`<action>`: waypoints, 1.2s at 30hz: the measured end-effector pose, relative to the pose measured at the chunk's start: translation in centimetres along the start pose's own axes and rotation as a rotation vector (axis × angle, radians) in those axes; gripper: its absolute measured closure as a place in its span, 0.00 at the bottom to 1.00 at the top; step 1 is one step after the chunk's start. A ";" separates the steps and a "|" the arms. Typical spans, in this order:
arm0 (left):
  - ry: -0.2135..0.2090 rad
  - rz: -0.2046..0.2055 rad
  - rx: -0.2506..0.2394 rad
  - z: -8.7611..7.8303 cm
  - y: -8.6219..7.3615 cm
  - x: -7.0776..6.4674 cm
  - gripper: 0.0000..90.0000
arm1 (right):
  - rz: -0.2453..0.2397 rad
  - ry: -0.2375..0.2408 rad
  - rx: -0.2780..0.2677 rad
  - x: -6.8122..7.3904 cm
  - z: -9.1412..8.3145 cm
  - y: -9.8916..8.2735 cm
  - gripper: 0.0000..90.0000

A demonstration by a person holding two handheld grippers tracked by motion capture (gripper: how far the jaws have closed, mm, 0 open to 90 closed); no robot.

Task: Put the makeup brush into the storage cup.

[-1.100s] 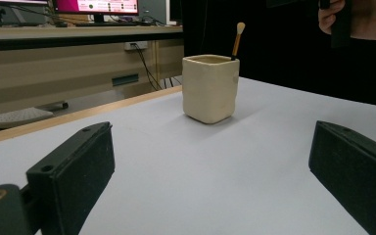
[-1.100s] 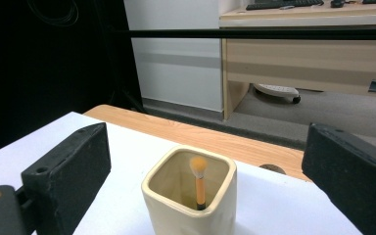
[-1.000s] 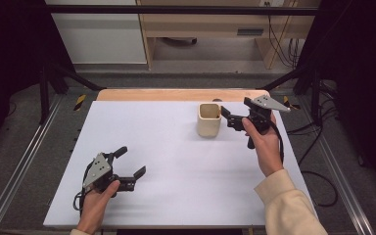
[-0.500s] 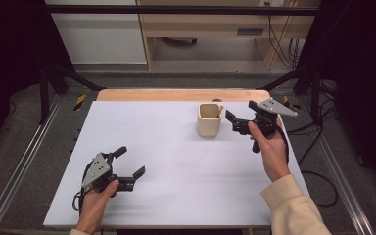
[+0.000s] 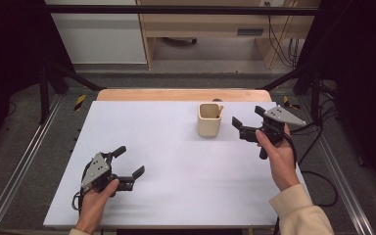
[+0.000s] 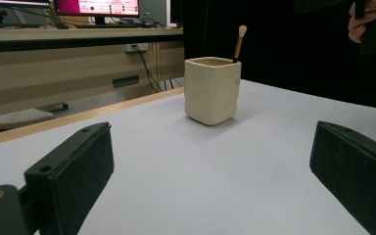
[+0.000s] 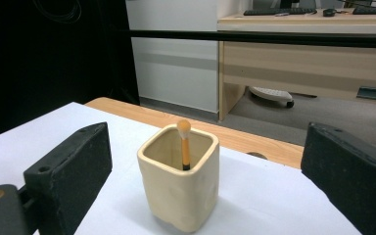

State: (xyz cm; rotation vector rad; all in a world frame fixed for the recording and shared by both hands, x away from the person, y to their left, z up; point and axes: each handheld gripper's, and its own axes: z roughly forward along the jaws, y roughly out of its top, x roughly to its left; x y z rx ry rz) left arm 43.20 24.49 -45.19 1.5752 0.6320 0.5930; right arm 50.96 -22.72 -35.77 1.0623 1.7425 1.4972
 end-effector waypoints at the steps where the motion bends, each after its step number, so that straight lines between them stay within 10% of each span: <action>1: 0.000 0.000 0.000 0.0 0.0 0.0 0.02 | 0.000 0.000 0.000 0.0 0.0 0.0 0.06; 36: -0.002 0.006 -0.005 -0.1 0.0 0.1 0.02 | -0.033 -0.005 -0.005 -0.7 -4.6 -2.9 0.06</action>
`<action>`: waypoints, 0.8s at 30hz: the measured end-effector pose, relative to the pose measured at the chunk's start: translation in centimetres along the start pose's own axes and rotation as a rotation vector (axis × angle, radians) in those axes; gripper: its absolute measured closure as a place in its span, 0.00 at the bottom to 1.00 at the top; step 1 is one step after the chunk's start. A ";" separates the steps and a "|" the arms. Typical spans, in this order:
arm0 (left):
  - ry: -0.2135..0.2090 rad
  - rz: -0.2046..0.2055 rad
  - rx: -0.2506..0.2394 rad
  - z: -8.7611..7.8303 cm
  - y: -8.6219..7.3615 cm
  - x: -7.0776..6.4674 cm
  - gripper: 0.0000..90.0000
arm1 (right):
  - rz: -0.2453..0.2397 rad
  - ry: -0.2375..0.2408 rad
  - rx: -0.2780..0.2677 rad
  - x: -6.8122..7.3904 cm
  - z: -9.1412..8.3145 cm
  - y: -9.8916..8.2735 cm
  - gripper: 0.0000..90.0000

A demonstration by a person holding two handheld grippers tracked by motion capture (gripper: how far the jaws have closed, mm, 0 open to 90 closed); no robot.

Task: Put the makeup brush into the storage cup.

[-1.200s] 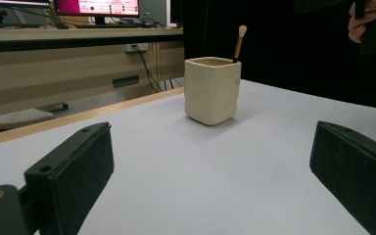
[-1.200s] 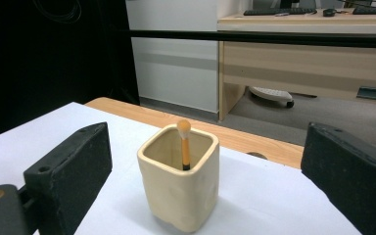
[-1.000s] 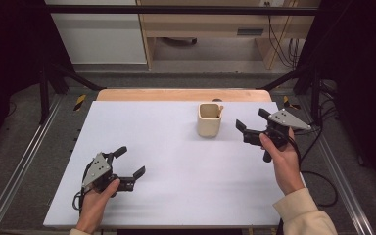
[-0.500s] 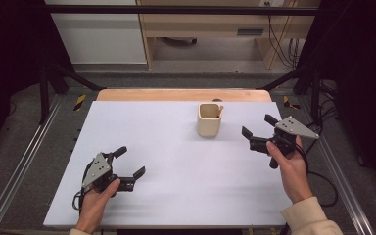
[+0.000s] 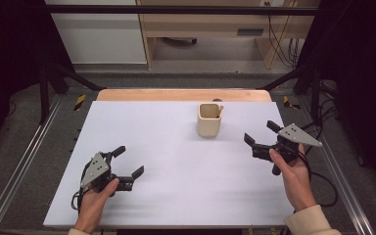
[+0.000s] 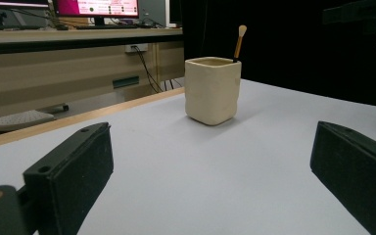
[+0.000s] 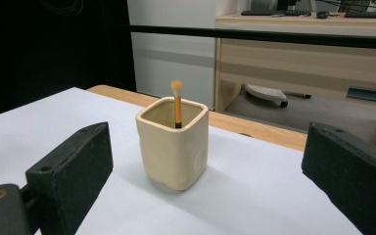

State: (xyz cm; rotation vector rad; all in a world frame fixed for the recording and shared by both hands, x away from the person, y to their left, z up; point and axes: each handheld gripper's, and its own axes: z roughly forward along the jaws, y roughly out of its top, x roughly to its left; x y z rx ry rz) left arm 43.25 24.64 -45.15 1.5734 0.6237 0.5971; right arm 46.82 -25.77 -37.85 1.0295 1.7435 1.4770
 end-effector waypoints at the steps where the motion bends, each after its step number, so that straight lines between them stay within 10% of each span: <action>1: 0.000 0.000 0.000 0.0 0.0 0.0 0.02 | 0.000 0.000 0.000 0.0 0.0 0.0 0.06; 24: 0.004 0.003 0.002 -0.3 0.0 0.4 0.02 | 0.013 0.004 0.005 0.4 -1.6 -2.4 0.06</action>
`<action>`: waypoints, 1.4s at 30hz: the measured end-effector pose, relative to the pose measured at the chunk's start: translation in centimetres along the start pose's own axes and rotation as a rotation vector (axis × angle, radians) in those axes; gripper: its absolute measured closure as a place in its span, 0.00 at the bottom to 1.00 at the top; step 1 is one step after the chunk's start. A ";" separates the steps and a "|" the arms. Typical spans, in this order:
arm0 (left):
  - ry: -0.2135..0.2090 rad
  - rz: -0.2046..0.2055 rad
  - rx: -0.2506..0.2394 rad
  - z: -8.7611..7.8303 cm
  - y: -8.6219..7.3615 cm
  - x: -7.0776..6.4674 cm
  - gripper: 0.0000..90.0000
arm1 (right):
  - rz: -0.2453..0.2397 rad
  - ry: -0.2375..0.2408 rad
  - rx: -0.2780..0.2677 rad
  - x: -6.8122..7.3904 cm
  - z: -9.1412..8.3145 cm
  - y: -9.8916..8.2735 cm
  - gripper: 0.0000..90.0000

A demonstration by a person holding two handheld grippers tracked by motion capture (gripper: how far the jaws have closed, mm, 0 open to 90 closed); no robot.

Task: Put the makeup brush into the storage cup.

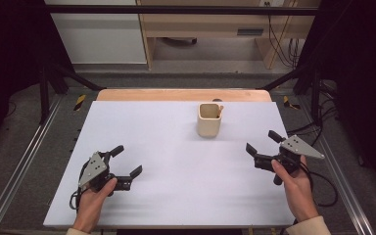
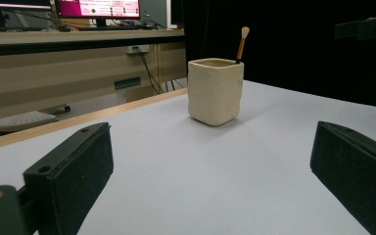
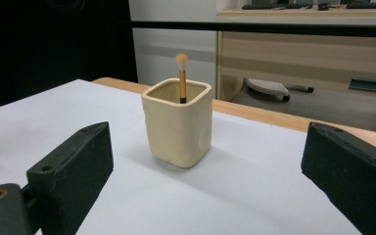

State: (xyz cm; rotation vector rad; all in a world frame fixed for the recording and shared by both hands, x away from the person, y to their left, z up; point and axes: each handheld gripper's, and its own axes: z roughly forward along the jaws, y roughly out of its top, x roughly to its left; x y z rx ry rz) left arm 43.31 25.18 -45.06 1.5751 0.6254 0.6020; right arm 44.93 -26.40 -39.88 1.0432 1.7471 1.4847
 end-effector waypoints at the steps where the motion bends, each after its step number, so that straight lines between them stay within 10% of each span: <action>1: 0.000 0.000 0.000 0.0 0.0 0.0 0.02 | 0.000 0.000 0.000 0.0 0.0 0.0 0.06; 42: -0.008 0.024 0.002 -0.1 -0.1 0.1 0.02 | -0.049 0.029 -0.010 1.6 -1.1 -4.5 0.06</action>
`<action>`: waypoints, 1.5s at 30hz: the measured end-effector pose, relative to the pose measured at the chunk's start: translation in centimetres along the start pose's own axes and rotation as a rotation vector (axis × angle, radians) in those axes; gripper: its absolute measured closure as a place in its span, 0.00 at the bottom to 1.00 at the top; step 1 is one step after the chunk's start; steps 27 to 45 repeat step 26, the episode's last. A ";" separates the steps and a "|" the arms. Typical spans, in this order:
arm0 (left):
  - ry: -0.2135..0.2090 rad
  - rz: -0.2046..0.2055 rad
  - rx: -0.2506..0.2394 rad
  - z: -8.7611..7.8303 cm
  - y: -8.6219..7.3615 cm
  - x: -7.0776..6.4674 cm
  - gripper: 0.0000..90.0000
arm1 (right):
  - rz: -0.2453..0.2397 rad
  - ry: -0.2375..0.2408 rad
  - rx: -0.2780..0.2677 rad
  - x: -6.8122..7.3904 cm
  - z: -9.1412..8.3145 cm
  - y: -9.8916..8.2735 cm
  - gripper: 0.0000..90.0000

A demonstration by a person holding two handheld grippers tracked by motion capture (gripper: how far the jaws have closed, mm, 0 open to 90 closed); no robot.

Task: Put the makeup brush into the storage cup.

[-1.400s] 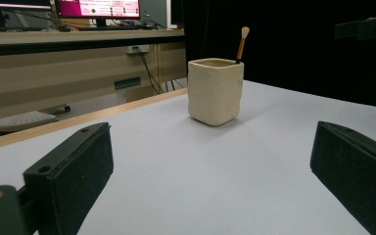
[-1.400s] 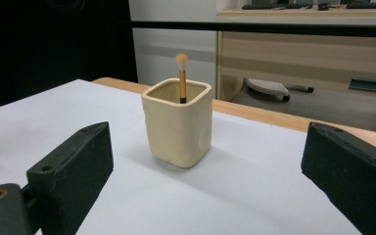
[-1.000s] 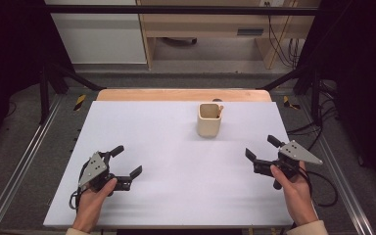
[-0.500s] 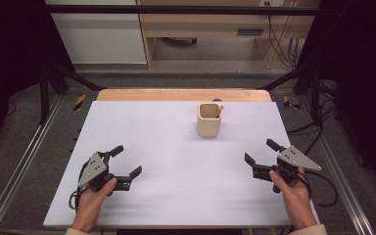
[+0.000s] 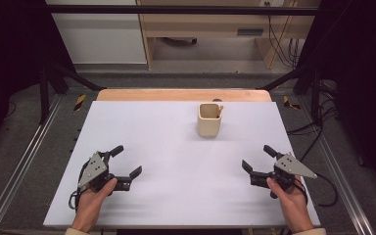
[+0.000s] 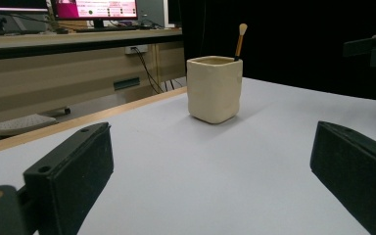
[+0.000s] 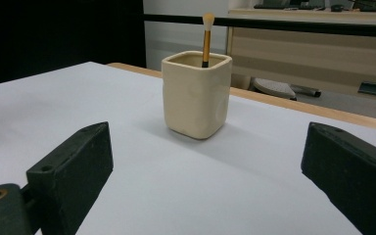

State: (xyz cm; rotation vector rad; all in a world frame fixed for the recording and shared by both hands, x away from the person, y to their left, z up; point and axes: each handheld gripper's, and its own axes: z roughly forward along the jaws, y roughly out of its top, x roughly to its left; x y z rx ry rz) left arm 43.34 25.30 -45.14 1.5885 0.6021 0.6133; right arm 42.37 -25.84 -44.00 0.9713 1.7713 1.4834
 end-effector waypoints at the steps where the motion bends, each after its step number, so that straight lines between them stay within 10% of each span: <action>1: 0.000 0.000 0.000 0.0 0.0 0.0 0.02 | 0.000 0.000 0.000 0.0 0.0 0.0 0.06; 45: 0.012 -0.032 -0.017 -1.0 0.1 0.0 0.01 | -0.099 0.035 0.041 0.7 0.9 -2.6 0.05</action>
